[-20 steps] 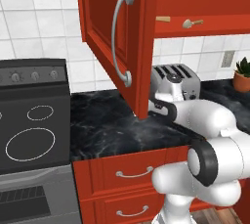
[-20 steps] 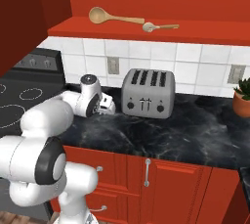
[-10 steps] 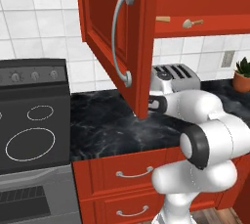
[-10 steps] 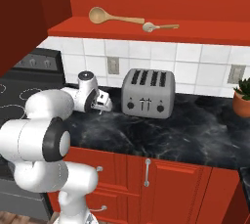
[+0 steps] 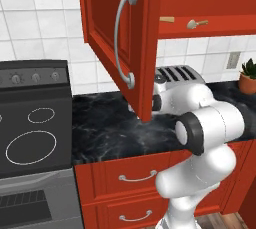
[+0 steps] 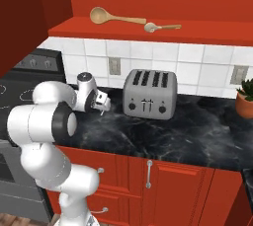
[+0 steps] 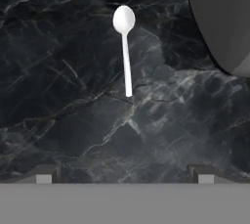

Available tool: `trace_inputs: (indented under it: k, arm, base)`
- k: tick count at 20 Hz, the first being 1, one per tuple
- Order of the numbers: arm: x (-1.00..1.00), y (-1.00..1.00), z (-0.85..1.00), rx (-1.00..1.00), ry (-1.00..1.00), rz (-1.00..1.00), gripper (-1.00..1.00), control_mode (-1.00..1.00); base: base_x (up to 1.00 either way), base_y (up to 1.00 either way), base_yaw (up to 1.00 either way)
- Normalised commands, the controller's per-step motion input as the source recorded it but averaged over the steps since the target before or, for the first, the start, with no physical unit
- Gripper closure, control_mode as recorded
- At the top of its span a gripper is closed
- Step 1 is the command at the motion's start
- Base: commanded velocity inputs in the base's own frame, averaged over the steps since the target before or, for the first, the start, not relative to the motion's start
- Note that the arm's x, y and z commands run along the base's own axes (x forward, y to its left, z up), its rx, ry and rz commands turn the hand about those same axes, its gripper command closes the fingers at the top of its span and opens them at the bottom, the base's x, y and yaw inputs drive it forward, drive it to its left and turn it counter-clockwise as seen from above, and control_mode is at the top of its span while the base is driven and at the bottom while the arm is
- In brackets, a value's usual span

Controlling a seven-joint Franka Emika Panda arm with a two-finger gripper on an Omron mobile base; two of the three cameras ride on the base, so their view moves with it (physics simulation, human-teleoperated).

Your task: Organize the utensils by type. Pick up the wooden spoons from the counter and place them in the open cabinet. Then pick up the metallic utensils from the counter and place them in the open drawer.

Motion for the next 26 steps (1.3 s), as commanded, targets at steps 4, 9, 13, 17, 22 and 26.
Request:
trace_inputs:
  k: [4, 9, 13, 17, 22, 26]
  arm:
    - [0.35, 0.09, -0.13, 0.0, 0.0, -0.03, -1.0, -1.0]
    - [0.27, 0.08, -0.19, -0.01, 0.0, -0.04, -1.0, -1.0]
    - [0.23, 0.03, -0.22, -0.01, 0.0, -0.04, -1.0, -1.0]
    - [0.27, 0.0, -0.18, -0.04, 0.0, -0.02, -1.0, -1.0]
    - [0.32, 0.0, -0.09, -0.05, 0.0, 0.0, -1.0, -1.0]
    - [0.29, 0.0, -0.13, -0.02, 0.0, 0.0, -1.0, -1.0]
  base:
    - [0.0, 0.0, 0.0]
    - [0.0, 0.0, 0.0]
    - [0.0, 0.0, 0.0]
    - [0.0, 0.0, 0.0]
    - [0.0, 0.0, 0.0]
    - [0.0, 0.0, 0.0]
